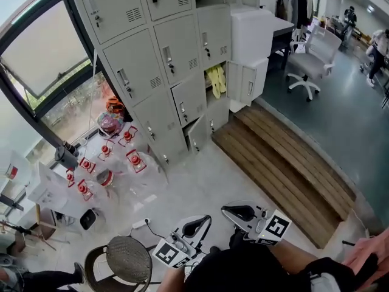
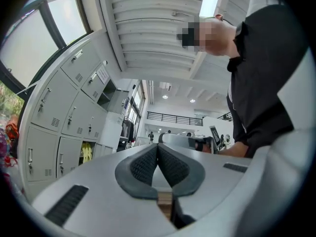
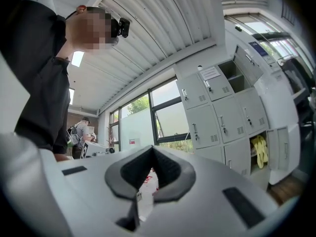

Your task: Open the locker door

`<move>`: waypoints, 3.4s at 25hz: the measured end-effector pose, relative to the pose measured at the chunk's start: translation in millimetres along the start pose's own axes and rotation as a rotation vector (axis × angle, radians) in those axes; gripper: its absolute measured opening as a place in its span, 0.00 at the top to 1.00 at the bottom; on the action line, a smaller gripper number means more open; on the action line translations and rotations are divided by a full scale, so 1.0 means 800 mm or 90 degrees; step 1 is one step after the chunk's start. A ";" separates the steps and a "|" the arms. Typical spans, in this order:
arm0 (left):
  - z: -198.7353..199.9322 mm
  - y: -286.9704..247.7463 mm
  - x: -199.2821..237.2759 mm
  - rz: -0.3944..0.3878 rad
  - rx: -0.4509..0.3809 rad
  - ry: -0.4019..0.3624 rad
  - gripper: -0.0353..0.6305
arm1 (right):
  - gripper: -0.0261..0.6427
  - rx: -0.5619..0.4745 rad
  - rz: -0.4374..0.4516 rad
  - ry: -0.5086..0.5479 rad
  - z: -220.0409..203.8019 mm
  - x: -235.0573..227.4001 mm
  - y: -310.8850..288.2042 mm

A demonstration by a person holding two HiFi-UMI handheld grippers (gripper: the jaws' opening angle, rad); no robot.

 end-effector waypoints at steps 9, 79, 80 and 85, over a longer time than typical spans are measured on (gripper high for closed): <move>0.014 -0.080 0.047 0.018 0.029 -0.041 0.93 | 0.95 -0.034 0.030 0.002 0.023 -0.099 -0.009; 0.037 -0.405 0.525 0.040 0.037 -0.023 0.93 | 0.95 0.015 0.024 0.001 0.072 -0.615 -0.258; 0.038 -0.410 0.533 0.045 0.041 -0.027 0.93 | 0.95 0.013 0.028 -0.004 0.071 -0.626 -0.262; 0.046 -0.445 0.575 0.090 0.036 -0.046 0.93 | 0.95 -0.001 0.077 -0.008 0.080 -0.694 -0.292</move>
Point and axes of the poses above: the fingertips, and each gripper's own axes: y backward along the fingers, x to its left, z out of its top, the point moved 10 cm from there along y, backward along the fingers, and after that the axes turned 3 degrees about -x, right-handed, at the moved point
